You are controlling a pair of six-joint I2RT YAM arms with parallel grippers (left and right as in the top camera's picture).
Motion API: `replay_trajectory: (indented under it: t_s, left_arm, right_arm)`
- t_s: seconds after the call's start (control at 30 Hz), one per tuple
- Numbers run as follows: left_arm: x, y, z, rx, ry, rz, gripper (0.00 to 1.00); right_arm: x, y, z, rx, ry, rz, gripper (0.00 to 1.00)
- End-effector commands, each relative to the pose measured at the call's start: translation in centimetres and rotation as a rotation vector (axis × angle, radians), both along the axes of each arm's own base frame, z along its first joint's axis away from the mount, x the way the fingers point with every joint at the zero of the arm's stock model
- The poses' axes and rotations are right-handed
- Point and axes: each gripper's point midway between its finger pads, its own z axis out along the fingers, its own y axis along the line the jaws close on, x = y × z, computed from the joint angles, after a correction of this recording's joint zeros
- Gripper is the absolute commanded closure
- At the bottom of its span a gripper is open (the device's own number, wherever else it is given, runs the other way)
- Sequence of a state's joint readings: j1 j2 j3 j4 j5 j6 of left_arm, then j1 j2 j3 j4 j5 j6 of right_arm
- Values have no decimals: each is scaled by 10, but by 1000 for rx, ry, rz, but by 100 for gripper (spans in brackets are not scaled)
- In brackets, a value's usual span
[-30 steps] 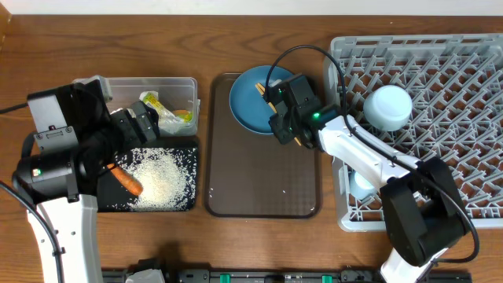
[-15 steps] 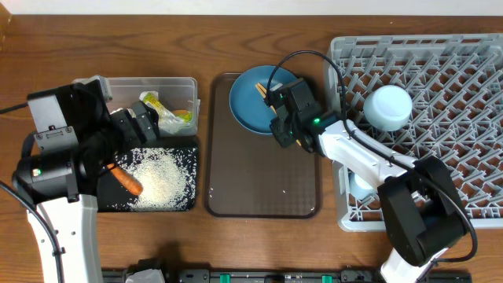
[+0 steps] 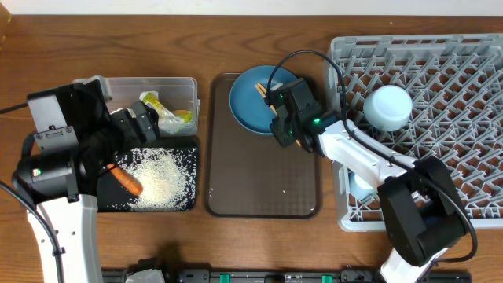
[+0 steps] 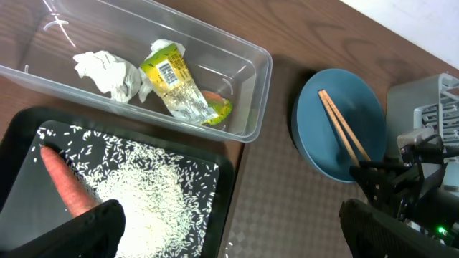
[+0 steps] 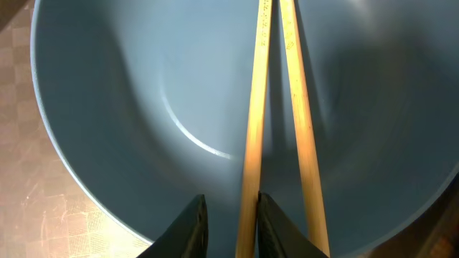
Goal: Sort waste into correct bins and load items into the dishwasher rack
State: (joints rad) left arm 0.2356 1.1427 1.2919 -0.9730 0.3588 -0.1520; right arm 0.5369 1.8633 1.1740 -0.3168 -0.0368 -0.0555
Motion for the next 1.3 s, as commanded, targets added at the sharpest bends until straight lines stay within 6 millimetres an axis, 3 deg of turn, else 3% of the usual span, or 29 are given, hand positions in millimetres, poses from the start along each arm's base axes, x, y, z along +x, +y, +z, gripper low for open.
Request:
replay_trajectory:
  t_s: [0.0, 0.33, 0.4, 0.5, 0.63, 0.83, 1.0, 1.1, 1.27]
  left_arm:
    - [-1, 3, 1, 19, -3, 3, 2]
    - [-1, 3, 1, 19, -3, 3, 2]
    - [-1, 3, 1, 19, -3, 3, 2]
    - [-1, 3, 1, 18, -3, 4, 2]
    - [-1, 3, 1, 19, -3, 3, 2]
    - [-1, 3, 1, 19, -3, 3, 2]
    - [-1, 3, 1, 19, -3, 3, 2]
    - [-1, 3, 1, 19, -3, 3, 2]
    - [-1, 3, 1, 19, -3, 3, 2]
  right_arm:
    - [-2, -5, -3, -7, 12, -18, 78]
    - [-2, -6, -3, -8, 13, -18, 92]
    - [-2, -4, -3, -1, 11, -16, 99]
    - [1, 3, 2, 48, 3, -26, 99]
    - [8, 12, 20, 117, -24, -45, 99]
    - [9, 7, 78, 185, -97, -90, 99]
    - [-3, -32, 132, 193, -153, -162, 99]
    - [-16, -72, 159, 195, -159, -244, 100]
    - [-39, -152, 180, 132, -156, -380, 99]
